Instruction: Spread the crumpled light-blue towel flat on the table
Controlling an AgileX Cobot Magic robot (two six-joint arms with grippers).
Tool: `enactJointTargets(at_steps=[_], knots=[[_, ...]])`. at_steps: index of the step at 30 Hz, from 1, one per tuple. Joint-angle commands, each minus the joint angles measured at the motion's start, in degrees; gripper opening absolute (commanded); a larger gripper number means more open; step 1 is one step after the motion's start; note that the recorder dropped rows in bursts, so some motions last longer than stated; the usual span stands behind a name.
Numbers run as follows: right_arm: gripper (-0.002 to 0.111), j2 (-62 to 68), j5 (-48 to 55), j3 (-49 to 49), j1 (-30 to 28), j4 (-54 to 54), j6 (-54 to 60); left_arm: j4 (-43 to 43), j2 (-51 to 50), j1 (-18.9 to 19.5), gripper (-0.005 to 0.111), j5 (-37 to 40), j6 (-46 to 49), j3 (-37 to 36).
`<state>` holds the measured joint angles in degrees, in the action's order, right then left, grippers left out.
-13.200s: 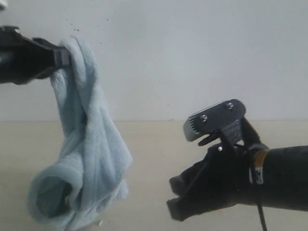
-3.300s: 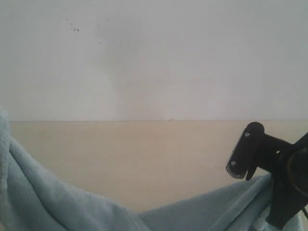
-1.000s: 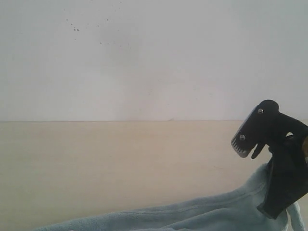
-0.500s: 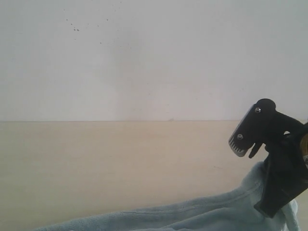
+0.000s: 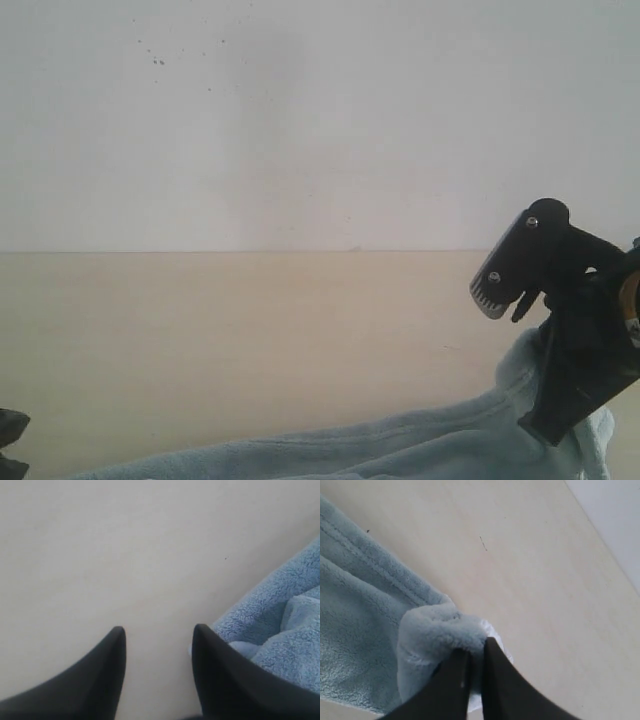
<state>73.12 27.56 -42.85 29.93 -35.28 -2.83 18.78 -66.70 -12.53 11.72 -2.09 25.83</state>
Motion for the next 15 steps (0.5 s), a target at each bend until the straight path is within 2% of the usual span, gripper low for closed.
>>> enactJointTargets(at_steps=[1, 6, 15], knots=[[0.007, -0.49, -1.04, -0.41, -0.25, 0.20, -0.25, 1.20, -5.11, -0.23, 0.041, -2.90, 0.23, 0.26], [0.007, -0.49, -1.94, -0.41, -0.25, 0.20, -0.96, 1.55, -10.11, -0.23, 0.041, -6.09, 0.23, 0.26], [0.007, -0.49, -4.71, -0.41, -0.25, 0.31, -3.29, 0.23, -17.21, -0.23, 0.041, -6.21, 0.08, 4.91]])
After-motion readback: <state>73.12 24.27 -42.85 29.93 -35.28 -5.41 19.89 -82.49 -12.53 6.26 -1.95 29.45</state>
